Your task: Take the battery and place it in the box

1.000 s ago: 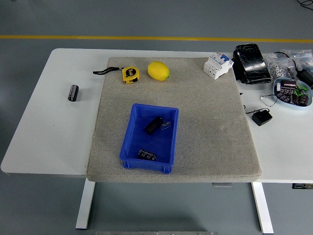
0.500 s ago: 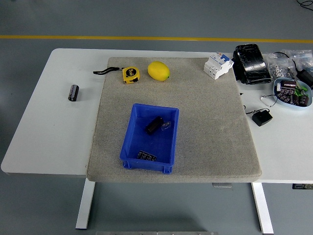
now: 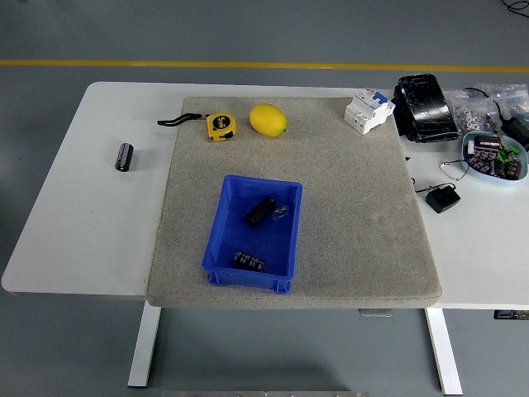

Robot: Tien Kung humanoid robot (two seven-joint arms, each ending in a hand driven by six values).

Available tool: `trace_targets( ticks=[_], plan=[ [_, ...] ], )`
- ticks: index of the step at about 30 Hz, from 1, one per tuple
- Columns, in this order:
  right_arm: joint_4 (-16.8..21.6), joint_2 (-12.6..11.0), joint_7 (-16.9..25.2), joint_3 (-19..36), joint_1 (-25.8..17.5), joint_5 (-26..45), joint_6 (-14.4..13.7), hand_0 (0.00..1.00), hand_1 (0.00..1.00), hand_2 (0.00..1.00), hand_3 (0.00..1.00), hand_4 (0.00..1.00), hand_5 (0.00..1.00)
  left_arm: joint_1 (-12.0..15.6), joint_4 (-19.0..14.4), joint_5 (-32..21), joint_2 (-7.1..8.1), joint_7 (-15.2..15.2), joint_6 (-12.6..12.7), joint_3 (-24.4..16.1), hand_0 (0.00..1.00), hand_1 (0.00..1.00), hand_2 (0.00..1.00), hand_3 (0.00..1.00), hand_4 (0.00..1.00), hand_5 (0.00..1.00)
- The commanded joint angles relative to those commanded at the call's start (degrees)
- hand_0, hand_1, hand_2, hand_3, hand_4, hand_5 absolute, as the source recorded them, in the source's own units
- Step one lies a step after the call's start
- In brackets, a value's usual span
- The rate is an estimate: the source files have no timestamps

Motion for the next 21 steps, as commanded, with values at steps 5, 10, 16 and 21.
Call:
trace_targets(
  ticks=[5,10,16,21],
  plan=[
    [0.0,-0.67,-3.24,-1.57,-1.09,-1.09,2.6,0.981,0.89,0.906,0.922,0.998,0.998,-0.29,0.02,-2.18,-0.09,-0.37,0.13,1.87,0.554,0.568,0.699,0.777,0.783,0.948],
    [0.0,-1.47,-6.38,-2.48,-0.53,-1.26,9.5,0.998,0.998,0.978,0.998,0.998,0.998,-0.47,0.05,-5.8,-0.03,-1.06,0.51,4.91,0.552,0.569,0.702,0.778,0.783,0.94],
    [0.0,-1.81,-8.44,-2.99,0.41,-1.47,11.26,0.998,0.998,0.994,0.998,0.998,0.998,-0.68,-0.19,-11.33,0.1,-2.16,1.77,9.39,0.552,0.564,0.699,0.774,0.784,0.925],
    [0.0,-1.95,-12.68,-1.96,2.29,-3.21,14.65,0.998,0.998,0.988,0.998,0.998,0.998,-1.25,-2.4,-21.56,1.89,-1.17,3.67,19.2,0.553,0.564,0.692,0.766,0.781,0.891]
  ],
)
